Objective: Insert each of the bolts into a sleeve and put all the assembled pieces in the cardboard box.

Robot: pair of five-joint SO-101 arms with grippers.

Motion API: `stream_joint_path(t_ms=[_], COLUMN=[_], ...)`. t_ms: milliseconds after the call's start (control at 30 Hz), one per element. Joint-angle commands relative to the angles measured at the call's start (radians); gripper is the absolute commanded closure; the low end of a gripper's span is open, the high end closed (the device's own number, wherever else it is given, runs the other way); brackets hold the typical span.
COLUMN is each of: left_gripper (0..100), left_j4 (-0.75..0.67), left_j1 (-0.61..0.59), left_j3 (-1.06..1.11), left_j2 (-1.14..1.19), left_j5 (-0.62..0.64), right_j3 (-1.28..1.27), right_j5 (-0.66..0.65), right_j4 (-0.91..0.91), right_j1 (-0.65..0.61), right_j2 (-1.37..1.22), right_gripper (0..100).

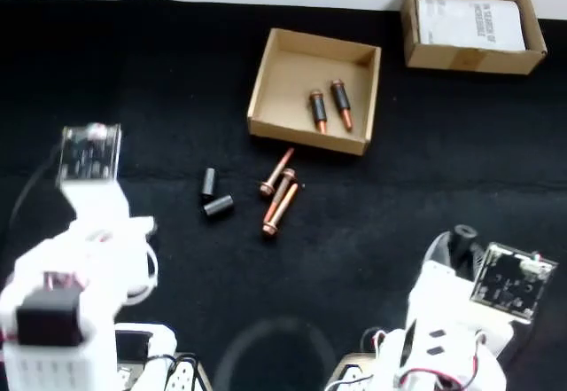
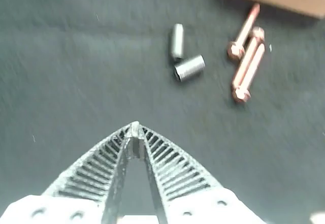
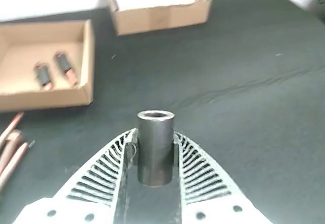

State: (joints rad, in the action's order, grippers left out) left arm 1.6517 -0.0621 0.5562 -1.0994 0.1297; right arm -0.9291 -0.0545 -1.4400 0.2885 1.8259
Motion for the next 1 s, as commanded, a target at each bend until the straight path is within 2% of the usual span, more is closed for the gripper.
stream_joint_path(t_ms=[0, 133, 233, 433, 567, 767, 967], left_gripper=[99, 99, 99, 99, 99, 99, 99], left_j4=[0.101, 0.109, 0.109, 0.103, 0.058, -0.005, -0.061], left_j1=[0.061, 0.127, 0.242, 0.437, 0.447, 0.447, 0.452], left_j3=[-0.208, -0.248, -0.239, -0.236, -0.237, -0.28, -0.435], left_j2=[0.243, 0.328, 0.346, 0.432, 0.565, 0.754, 0.924], left_j5=[0.077, 0.137, 0.176, 0.255, 0.262, 0.264, 0.39], right_j3=[-0.065, -0.154, -0.228, -0.374, -0.444, -0.53, -0.645], right_j5=[-0.009, 0.035, 0.12, 0.199, 0.287, 0.293, 0.281], right_j4=[0.119, 0.228, 0.346, 0.547, 0.657, 0.808, 1.02], right_j1=[0.07, 0.114, 0.165, 0.182, 0.183, 0.185, 0.211], right_j2=[0.001, 0.01, 0.01, 0.01, 0.01, 0.01, 0.01], right_gripper=[99.1, 99.1, 99.1, 99.1, 99.1, 99.1, 99.1])
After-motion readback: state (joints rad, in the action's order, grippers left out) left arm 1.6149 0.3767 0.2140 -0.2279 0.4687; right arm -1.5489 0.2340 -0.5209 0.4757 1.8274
